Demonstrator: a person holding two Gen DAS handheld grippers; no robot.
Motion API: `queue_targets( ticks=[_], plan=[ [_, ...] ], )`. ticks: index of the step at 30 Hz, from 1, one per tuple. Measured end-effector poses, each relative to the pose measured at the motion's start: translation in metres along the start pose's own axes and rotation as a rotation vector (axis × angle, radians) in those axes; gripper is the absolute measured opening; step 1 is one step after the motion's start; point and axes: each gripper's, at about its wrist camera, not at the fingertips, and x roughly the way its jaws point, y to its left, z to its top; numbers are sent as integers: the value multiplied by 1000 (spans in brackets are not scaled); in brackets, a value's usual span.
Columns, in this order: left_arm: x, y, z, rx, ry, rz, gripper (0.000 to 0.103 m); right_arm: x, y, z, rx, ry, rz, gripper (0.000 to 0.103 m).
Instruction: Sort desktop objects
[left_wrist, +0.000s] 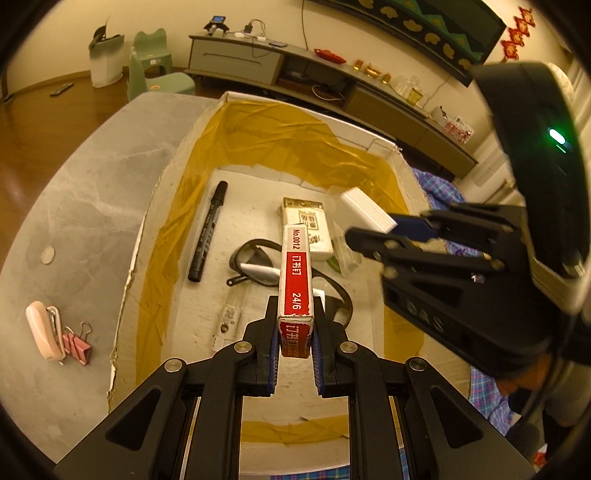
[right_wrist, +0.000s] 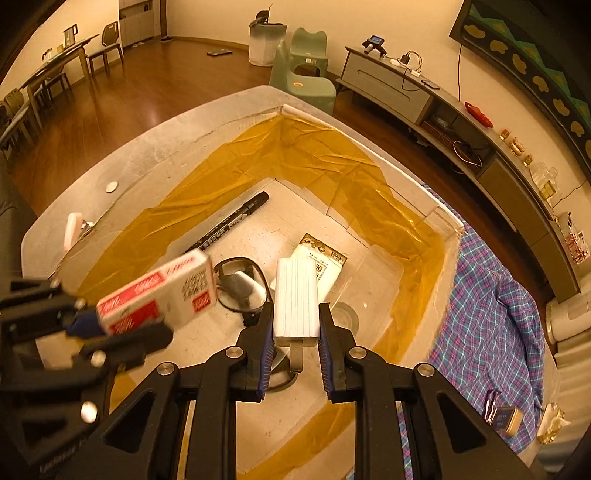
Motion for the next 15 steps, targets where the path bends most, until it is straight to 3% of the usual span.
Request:
queue_targets(
  ticks=[15],
  plan=[
    [13,11,-2,-43,79,-18,18,41,-17,47,38,96,10,23]
  ],
)
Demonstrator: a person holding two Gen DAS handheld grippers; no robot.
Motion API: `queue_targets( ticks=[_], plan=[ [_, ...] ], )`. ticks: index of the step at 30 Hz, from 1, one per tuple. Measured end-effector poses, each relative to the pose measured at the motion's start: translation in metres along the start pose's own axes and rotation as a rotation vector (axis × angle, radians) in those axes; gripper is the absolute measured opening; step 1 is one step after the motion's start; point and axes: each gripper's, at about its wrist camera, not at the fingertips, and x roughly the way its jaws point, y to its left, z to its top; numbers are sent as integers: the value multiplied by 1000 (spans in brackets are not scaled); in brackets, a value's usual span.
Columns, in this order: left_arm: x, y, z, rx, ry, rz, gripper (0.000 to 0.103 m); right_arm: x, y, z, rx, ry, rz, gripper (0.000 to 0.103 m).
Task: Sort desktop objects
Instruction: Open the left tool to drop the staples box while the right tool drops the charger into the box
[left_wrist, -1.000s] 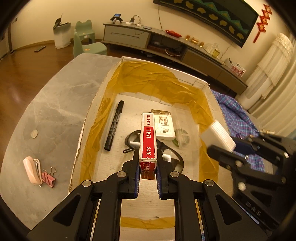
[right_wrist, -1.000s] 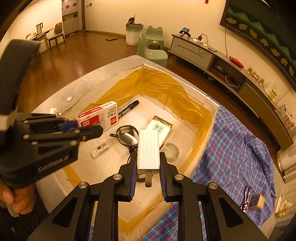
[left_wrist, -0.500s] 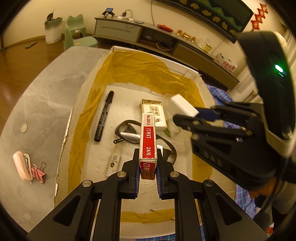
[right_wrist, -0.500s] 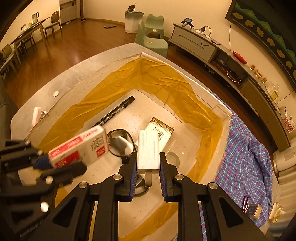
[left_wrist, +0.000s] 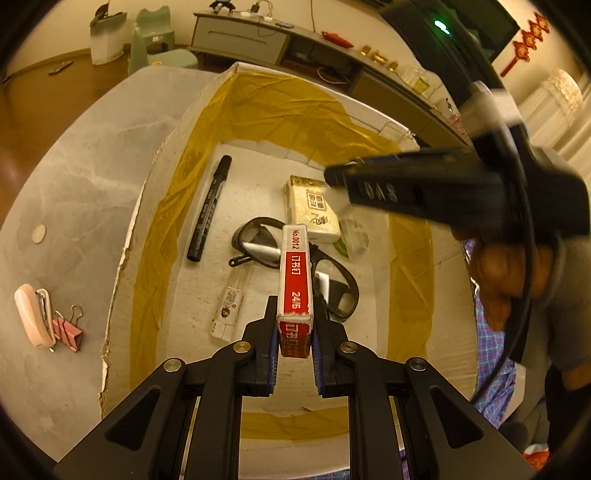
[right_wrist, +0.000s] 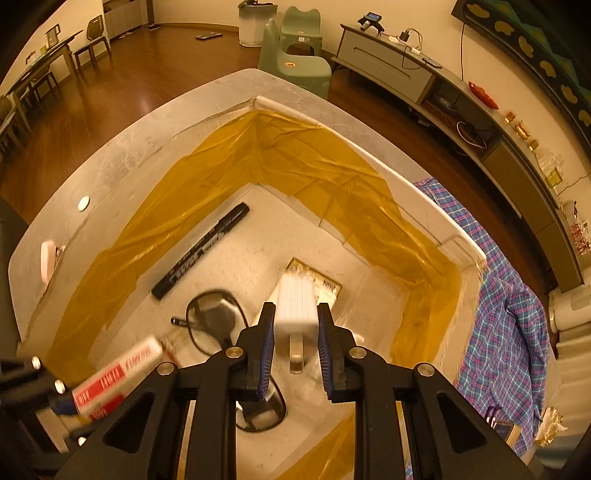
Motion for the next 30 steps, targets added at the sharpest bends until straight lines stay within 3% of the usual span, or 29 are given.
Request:
queue_targets(
  ticks=[2,4,10,19,26,30],
  plan=[
    [0,1,1,-9,5,-8,35,5,-1,8,13,11,5,23],
    [-1,3,1,-18,0,-9,39,11,-2,14,23,18,10,23],
    [-1,7,1,-39,4,-17,40,14,-4,20,33,7,-11,29],
    [-6,2,-2,-9,-20,-3,40,0,-11,2,41,-18,14,33],
    [-11,-6,-3,30,-61,17,41,-23,-19,-15,57,-53,36,34],
    [-19,-13,-7,62,-110,65,41,-27,-13,-31,33,-42,49,34]
  ],
)
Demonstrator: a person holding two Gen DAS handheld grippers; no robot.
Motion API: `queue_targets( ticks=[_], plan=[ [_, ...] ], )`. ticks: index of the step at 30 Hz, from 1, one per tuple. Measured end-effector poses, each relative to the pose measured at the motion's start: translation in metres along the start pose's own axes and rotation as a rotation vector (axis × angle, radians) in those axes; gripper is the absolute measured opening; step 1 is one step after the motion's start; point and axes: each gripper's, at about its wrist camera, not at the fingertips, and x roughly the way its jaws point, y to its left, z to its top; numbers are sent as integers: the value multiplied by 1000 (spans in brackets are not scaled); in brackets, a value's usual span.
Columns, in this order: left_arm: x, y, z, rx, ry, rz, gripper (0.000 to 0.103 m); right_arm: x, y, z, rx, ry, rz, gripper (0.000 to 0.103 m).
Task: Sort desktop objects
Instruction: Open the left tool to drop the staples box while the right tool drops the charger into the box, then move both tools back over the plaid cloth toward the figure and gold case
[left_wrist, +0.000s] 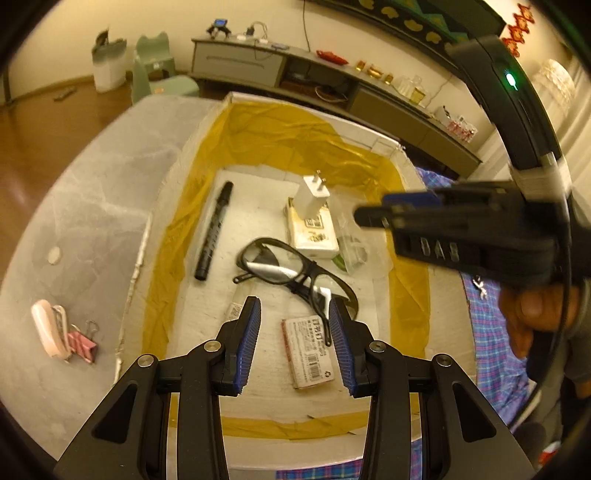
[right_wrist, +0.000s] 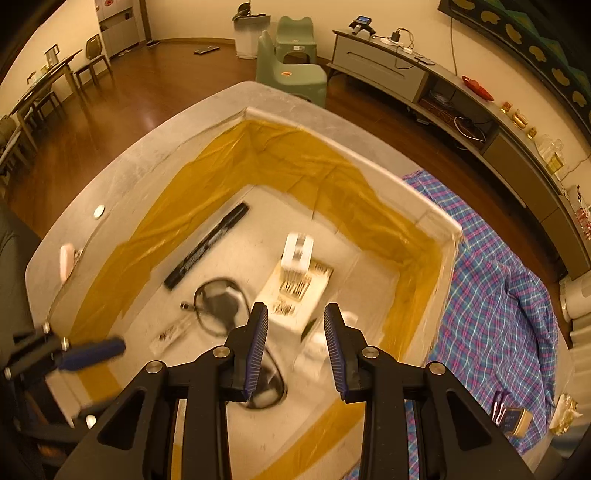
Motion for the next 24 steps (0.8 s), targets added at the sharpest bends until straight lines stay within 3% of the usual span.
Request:
queue_targets(
  ticks=[14,24],
  plan=[
    [-30,-21,-11,26,-66,30,41,-42,16,-49,-98,-78,-40,35],
    [-47,-39,-22,48,-65,55,41,-69,14,-75,-95,-136,-21,38]
  ],
)
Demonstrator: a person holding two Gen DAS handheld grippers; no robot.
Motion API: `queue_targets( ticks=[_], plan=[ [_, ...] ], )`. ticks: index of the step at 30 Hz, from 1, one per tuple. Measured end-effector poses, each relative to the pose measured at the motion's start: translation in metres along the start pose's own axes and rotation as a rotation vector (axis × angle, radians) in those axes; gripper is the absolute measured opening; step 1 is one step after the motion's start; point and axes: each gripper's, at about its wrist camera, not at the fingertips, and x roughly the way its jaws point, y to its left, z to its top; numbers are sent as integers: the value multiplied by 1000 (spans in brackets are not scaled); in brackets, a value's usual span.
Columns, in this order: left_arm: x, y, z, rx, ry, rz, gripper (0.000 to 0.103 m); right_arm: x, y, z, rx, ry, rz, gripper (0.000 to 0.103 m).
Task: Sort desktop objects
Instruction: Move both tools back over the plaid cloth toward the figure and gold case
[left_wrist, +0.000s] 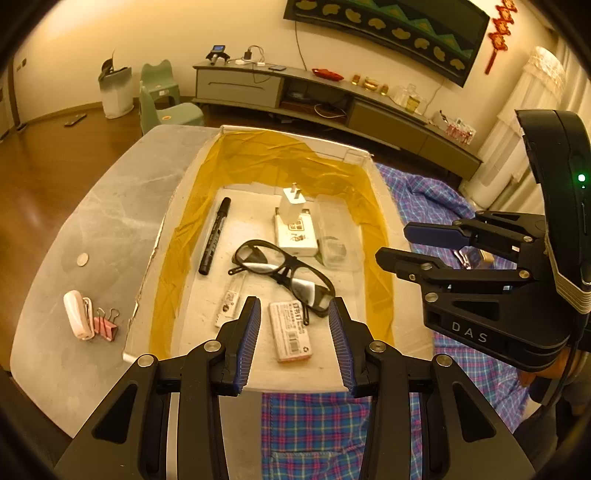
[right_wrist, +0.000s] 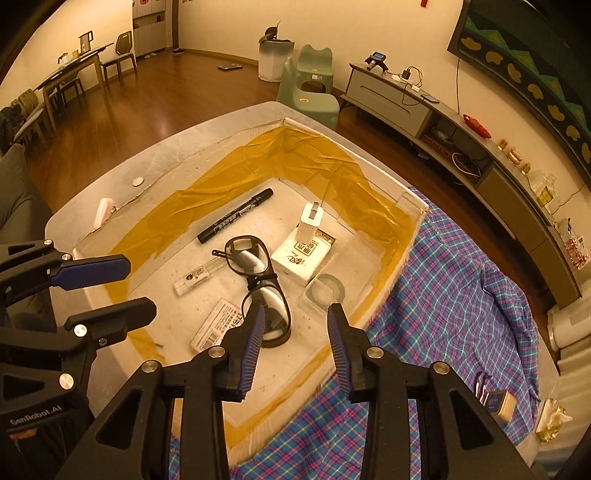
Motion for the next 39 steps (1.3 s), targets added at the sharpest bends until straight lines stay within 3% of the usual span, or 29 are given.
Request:
queue_targets(
  ticks=[15,23,31,39],
  plan=[
    [-21,-45,-8,57,-3,7,41,-38,-19,-36,54,-86,43,39],
    [-18,-74,-11,45,39,-94,41,-58,-37,-67,132,-190,88,40],
    [8,-130,-8,85,103,-145,41,-63,-93,-113,291,-233,79,42],
    [45,-200,-2,166,156,-184,41,-53,-172,-158,446,-215,15,46]
  ],
)
